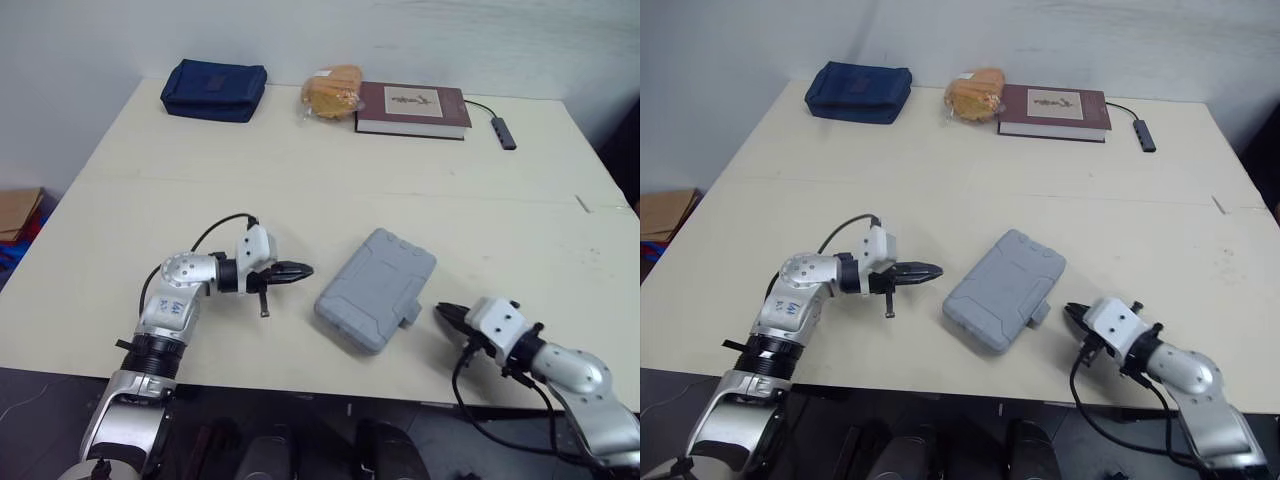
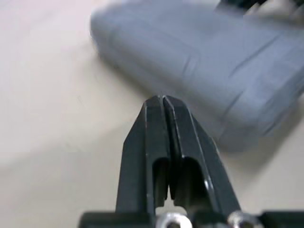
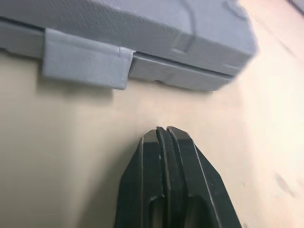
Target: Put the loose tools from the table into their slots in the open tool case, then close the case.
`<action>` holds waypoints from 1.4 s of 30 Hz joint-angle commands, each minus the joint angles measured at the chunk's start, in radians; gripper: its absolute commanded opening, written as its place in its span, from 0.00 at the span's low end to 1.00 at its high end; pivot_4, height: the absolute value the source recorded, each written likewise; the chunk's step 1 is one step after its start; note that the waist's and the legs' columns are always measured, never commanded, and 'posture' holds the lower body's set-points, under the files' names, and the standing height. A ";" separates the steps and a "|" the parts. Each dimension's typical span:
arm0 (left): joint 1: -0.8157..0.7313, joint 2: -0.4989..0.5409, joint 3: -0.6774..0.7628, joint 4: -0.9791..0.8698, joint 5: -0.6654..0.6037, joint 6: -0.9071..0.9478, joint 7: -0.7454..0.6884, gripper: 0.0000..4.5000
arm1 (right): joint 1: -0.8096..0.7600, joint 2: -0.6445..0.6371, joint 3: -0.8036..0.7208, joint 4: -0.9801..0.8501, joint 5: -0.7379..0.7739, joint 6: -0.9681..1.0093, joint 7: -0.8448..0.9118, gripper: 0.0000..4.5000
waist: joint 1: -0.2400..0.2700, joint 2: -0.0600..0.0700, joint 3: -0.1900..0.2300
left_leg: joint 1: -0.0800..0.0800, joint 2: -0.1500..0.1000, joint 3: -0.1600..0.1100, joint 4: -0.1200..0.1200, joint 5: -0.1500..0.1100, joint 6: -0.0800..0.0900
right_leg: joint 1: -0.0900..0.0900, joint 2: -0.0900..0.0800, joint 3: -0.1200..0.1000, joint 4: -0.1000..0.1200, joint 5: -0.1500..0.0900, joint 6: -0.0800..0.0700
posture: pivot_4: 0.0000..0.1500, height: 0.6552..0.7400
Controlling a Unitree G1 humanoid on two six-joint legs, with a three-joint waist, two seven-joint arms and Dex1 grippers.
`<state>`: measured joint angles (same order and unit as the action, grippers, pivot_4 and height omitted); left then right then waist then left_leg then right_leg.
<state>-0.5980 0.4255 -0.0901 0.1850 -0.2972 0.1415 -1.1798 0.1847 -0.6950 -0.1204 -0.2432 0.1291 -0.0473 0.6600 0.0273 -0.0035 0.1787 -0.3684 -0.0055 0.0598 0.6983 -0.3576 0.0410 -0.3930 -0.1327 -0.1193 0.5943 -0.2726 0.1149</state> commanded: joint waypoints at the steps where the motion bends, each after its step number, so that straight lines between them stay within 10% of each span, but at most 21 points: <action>1: -0.056 -0.041 -0.075 -0.078 -0.017 0.064 -0.018 0.01 | 0.052 0.017 -0.035 -0.148 0.037 0.035 -0.015 0.01 | -0.002 0.001 -0.001 | 0.001 0.000 0.000 0.000 0.000 0.000 | 0.000 0.001 0.000 0.000 0.000 0.000 | 1.00 1.00; 15: -0.237 -0.203 -0.385 0.261 0.340 -0.004 0.112 0.01 | -0.017 0.044 0.097 -0.236 -0.044 0.218 -0.039 0.01 | 0.000 0.002 -0.001 | 0.001 0.000 0.003 0.000 -0.001 0.002 | -0.001 0.004 -0.003 0.000 0.001 0.001 | 1.00 1.00; 42: -0.215 -0.204 -0.446 0.333 0.407 0.134 0.120 0.01 | -0.274 0.092 0.232 -0.061 -0.023 0.322 0.096 0.01 | -0.019 -0.002 -0.005 | 0.013 0.001 0.006 0.000 -0.002 0.002 | 0.006 0.002 0.003 0.000 0.000 0.000 | 1.00 1.00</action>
<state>-0.8639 0.2035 -0.4346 0.4199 0.0104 0.2110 -1.0485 -0.0627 -0.6283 0.0970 -0.2793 0.0494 0.2771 0.7270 0.0079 -0.0051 0.1735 -0.3536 -0.0031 0.0656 0.6977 -0.3601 0.0418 -0.3848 -0.1321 -0.1157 0.5931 -0.2730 0.1141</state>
